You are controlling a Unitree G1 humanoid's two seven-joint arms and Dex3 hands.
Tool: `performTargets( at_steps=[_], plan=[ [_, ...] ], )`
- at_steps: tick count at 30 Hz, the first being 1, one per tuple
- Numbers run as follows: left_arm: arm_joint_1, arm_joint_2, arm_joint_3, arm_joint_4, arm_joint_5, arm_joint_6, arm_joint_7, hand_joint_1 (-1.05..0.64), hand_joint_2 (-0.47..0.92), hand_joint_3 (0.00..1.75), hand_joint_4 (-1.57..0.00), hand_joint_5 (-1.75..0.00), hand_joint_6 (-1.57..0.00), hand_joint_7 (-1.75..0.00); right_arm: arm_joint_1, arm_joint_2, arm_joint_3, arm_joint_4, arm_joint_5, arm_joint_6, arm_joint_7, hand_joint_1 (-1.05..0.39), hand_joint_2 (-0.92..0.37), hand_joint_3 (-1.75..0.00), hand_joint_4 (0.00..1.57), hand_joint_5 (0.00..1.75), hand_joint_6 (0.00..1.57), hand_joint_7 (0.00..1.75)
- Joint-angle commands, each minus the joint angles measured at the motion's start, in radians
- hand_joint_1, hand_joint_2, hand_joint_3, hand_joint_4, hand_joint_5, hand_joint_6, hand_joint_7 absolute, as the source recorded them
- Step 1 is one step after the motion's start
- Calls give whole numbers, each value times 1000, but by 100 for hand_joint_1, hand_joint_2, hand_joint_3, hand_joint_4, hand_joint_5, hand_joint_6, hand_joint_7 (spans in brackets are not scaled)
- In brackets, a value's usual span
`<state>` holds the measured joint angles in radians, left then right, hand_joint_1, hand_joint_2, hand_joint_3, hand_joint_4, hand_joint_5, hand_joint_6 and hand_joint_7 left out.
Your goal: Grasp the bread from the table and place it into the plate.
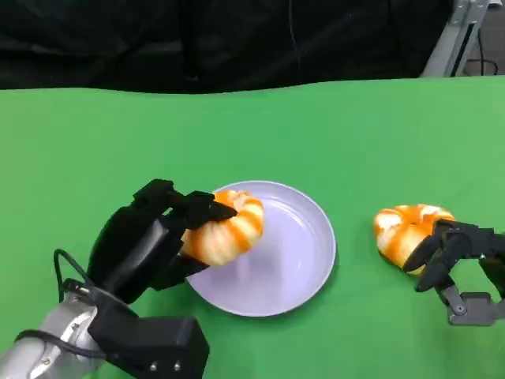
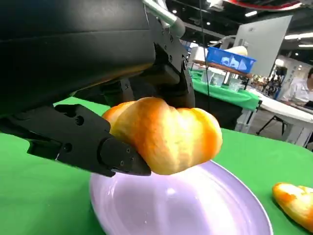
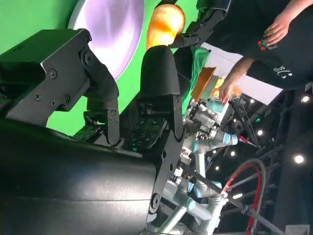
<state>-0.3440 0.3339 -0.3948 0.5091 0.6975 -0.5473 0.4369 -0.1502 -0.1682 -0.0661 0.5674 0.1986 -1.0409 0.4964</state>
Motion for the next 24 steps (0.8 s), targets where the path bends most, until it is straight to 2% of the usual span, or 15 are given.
performTargets(
  at_steps=[1, 14, 22, 24],
  plan=[
    [-40, -16, -20, 10, 8, -17, -37, -7, 92, 24, -40, -142, -55, -100, 4, -9, -1, -7, 8, -1, -7, 22, -51, -115, 102, 122, 104, 97],
    [-93, -75, -58, 83, 13, -11, -73, -7, 92, 19, -43, -143, -57, -101, 6, -10, -4, -8, 3, -7, -13, 20, -51, -113, 101, 121, 103, 98],
    [-114, -88, -79, 124, 21, -12, -81, -6, 92, 14, -41, -143, -61, -92, 10, -8, 0, -22, 8, 1, -16, 20, -52, -112, 100, 121, 103, 99],
    [-113, -83, -85, 125, 30, -9, -82, -11, 92, 9, -44, -124, -71, -60, 9, -9, -1, -19, 3, -2, -19, 21, -52, -113, 101, 122, 103, 99]
  ],
)
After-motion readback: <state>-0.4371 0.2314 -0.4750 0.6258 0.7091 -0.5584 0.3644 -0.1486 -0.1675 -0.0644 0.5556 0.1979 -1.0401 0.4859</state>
